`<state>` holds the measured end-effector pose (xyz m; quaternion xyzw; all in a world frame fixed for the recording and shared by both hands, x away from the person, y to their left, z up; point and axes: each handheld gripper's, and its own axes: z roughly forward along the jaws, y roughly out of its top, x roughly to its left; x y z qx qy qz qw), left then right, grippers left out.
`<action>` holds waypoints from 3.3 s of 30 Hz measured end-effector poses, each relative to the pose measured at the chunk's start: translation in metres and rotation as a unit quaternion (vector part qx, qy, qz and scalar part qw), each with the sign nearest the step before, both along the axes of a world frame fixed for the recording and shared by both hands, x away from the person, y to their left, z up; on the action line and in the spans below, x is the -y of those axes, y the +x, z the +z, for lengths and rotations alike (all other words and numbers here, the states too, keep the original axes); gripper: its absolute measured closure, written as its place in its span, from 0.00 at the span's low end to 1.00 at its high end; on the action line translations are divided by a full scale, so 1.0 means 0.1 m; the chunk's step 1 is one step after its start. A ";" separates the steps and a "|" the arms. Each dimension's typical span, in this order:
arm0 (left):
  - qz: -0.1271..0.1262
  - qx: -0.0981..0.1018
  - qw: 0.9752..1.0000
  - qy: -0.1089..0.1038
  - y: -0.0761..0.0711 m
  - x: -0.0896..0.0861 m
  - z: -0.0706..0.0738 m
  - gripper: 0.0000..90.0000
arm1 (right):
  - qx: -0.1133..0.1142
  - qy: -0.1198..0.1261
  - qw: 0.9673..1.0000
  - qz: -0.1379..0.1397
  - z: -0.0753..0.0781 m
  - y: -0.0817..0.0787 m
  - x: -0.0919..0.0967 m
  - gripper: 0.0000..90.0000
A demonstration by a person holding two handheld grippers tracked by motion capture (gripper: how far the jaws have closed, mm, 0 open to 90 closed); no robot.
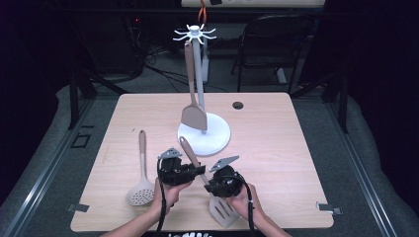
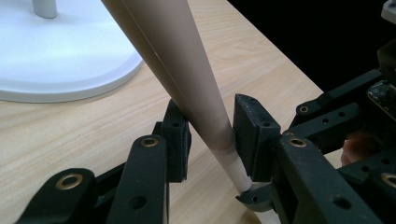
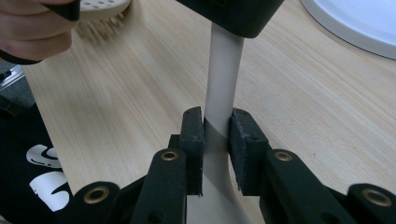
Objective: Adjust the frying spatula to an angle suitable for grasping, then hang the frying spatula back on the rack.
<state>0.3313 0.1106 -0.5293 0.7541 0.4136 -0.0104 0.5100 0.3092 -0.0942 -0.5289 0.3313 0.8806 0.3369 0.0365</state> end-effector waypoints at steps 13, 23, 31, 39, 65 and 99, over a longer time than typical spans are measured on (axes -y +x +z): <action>-0.005 0.005 0.998 -0.055 0.02 -0.09 0.13 0.82 | 0.013 0.001 1.000 0.010 0.08 -0.01 0.05 0.65; -0.013 0.001 0.997 -0.077 0.03 -0.16 0.25 0.85 | 0.033 -0.017 0.999 0.015 0.16 -0.01 0.18 0.24; -0.019 0.008 0.995 -0.094 0.03 -0.21 0.34 0.85 | 0.055 -0.032 0.998 -0.001 0.23 0.04 0.38 0.10; -0.029 0.036 0.995 -0.086 0.03 -0.23 0.46 0.85 | 0.053 -0.036 0.998 -0.022 0.25 0.11 0.53 0.07; -0.086 0.093 0.992 -0.025 0.23 -0.05 0.74 0.85 | 0.026 -0.063 0.997 -0.023 0.18 0.26 0.76 0.06; -0.111 0.147 0.983 0.018 0.63 0.13 1.38 0.85 | 0.015 -0.073 0.997 -0.021 0.15 0.29 0.76 0.06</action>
